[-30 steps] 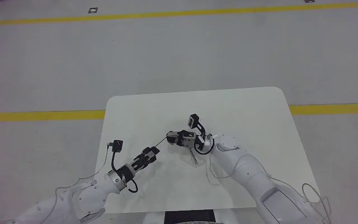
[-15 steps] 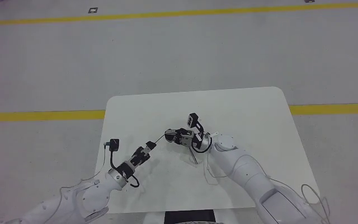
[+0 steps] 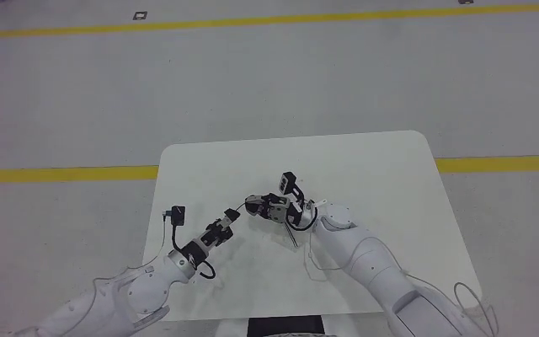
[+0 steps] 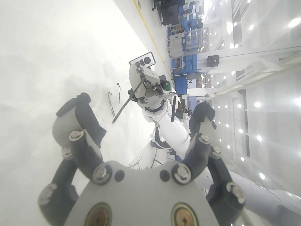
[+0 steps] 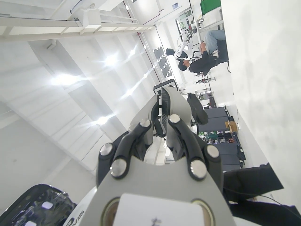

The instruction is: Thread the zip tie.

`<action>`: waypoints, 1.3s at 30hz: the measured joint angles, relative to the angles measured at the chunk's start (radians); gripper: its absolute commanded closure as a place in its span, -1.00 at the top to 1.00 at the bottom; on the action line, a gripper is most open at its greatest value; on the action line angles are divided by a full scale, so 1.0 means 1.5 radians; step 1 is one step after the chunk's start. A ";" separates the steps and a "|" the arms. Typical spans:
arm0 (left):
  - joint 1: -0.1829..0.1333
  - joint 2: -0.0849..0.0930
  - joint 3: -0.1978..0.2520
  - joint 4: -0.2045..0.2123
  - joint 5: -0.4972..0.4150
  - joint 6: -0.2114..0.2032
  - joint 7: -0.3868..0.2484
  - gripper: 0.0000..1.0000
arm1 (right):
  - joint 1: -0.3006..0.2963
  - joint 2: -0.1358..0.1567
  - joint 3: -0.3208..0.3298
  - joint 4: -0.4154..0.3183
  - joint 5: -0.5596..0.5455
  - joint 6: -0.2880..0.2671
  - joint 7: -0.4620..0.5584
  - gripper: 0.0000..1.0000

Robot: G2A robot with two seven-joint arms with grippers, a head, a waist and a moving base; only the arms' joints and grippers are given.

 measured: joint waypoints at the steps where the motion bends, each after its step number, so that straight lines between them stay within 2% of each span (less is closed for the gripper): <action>1: 0.002 -0.002 -0.003 0.002 0.000 0.000 -0.002 -0.52 | -0.001 0.000 0.000 -0.001 -0.001 0.001 0.000 -1.00; 3: 0.007 -0.006 -0.012 0.008 0.001 0.000 -0.003 -0.64 | -0.001 0.001 0.001 0.000 -0.003 0.003 0.000 -1.00; 4: 0.009 -0.007 -0.016 0.010 0.004 0.000 -0.001 -0.78 | -0.001 0.001 0.002 0.000 -0.006 0.004 0.001 -1.00; 8: 0.022 -0.013 -0.033 0.011 0.008 0.000 0.002 -1.00 | 0.000 0.002 0.000 -0.001 -0.018 0.006 0.005 -1.00; 21: 0.064 -0.028 -0.090 0.012 0.012 0.000 -0.036 -1.00 | 0.004 -0.001 -0.005 -0.001 -0.020 0.009 0.006 -1.00; 26: 0.078 -0.033 -0.111 0.012 0.017 0.000 -0.045 -0.84 | 0.005 -0.003 -0.007 0.001 -0.023 0.006 0.010 -1.00; 32: 0.097 -0.039 -0.135 0.013 0.024 0.000 -0.051 -0.82 | 0.007 -0.003 -0.009 0.002 -0.027 -0.002 0.021 -1.00; 34: 0.103 -0.041 -0.143 0.013 0.026 0.000 -0.054 -0.88 | 0.008 -0.003 -0.010 0.000 -0.033 -0.011 0.027 -1.00; 39: 0.117 -0.046 -0.161 0.015 0.031 0.000 -0.062 -0.76 | 0.008 -0.003 -0.011 -0.002 -0.037 -0.020 0.037 -1.00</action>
